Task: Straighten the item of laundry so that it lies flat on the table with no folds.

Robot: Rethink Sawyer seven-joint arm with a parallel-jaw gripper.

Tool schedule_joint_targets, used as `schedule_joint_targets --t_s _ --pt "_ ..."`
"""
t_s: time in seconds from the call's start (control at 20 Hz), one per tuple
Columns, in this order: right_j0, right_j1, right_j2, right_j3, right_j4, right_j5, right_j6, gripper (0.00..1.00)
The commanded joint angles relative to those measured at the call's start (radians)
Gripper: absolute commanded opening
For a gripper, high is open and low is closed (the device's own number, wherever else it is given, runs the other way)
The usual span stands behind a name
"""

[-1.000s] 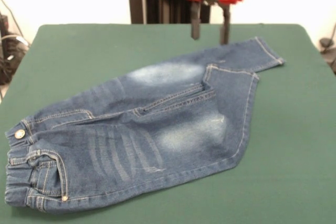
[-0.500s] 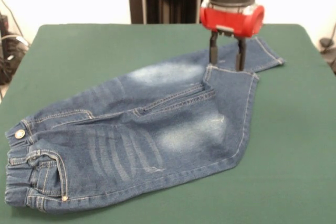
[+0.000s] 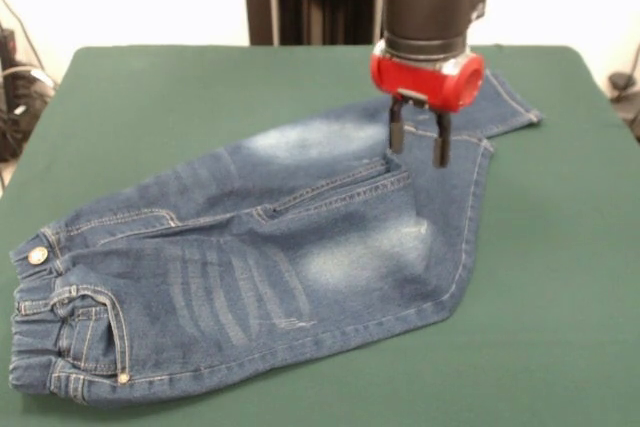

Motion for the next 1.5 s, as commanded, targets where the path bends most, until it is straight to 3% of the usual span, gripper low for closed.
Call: schedule_joint_targets --t_s 0.05,0.55,0.85,1.5 --pt "-0.034 0.037 0.032 0.016 0.046 -0.027 0.096 1.0" --pt "-0.002 0.178 0.017 -0.043 0.035 -0.1 0.104 1.0" --pt "0.026 0.217 0.006 -0.058 0.051 -0.129 0.124 1.0" --pt "0.136 0.237 -0.04 -0.049 0.178 -0.175 0.209 1.0"
